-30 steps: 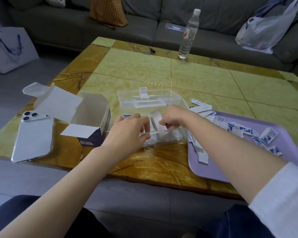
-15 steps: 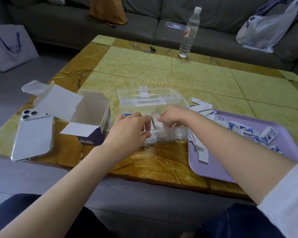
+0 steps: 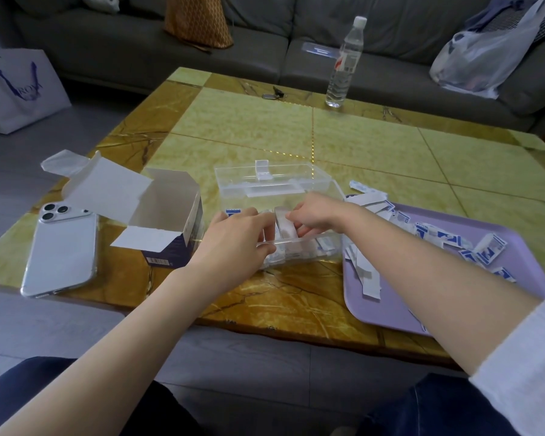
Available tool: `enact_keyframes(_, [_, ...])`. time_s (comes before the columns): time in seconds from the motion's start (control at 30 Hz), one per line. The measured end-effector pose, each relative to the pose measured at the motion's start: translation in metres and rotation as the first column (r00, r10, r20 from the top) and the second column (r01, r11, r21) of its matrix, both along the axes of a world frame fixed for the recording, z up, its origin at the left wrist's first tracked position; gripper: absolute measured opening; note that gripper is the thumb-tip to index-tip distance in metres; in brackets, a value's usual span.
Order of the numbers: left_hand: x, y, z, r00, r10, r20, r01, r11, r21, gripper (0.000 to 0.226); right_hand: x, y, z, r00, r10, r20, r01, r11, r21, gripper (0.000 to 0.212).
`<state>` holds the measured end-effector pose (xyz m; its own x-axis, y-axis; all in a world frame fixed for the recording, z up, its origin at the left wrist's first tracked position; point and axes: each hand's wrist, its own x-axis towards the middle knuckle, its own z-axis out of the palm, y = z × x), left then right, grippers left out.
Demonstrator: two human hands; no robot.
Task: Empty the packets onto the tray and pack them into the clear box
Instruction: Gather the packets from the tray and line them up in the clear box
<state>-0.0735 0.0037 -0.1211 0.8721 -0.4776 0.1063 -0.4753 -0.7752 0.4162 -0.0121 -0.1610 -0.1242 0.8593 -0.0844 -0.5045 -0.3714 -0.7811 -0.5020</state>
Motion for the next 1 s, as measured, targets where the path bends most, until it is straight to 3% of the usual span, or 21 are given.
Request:
enact_keyframes(0.13, [0.0,0.0,0.0,1.0,-0.002,-0.001,0.002,1.0,-0.004,0.009,0.002,-0.004,0.003,1.0,0.006,0.027,-0.005,0.999,-0.042,0.029])
enact_keyframes(0.23, [0.0,0.0,0.0,1.0,0.0,-0.01,0.0,1.0,-0.003,0.009,0.002,-0.008,0.008,0.997,0.033,0.066,-0.019,0.978,-0.208,0.018])
enact_keyframes(0.3, [0.0,0.0,0.0,1.0,-0.001,-0.013,0.001,1.0,0.003,0.009,0.0,-0.008,0.012,0.997,0.075,0.031,-0.063,0.955,-0.289,0.027])
enact_keyframes(0.4, [0.0,0.0,0.001,1.0,-0.002,-0.016,0.002,1.0,0.011,0.009,-0.002,-0.006,0.014,0.995,0.095,-0.038,-0.102,0.963,-0.248,0.008])
enact_keyframes(0.5, [0.0,0.0,0.002,1.0,0.0,-0.019,0.0,1.0,0.012,0.01,-0.001,-0.003,0.013,0.988,0.134,-0.074,-0.148,0.956,-0.254,0.032])
enact_keyframes(0.6, [0.001,-0.001,0.002,1.0,-0.001,-0.017,0.001,1.0,0.014,0.01,-0.002,-0.001,0.016,0.964,0.207,-0.17,-0.253,0.91,-0.327,0.036])
enact_keyframes(1.0, [0.0,0.0,0.002,1.0,-0.001,-0.015,0.001,1.0,0.01,0.011,-0.004,-0.006,0.016,0.986,0.064,-0.157,-0.109,0.949,-0.296,0.043])
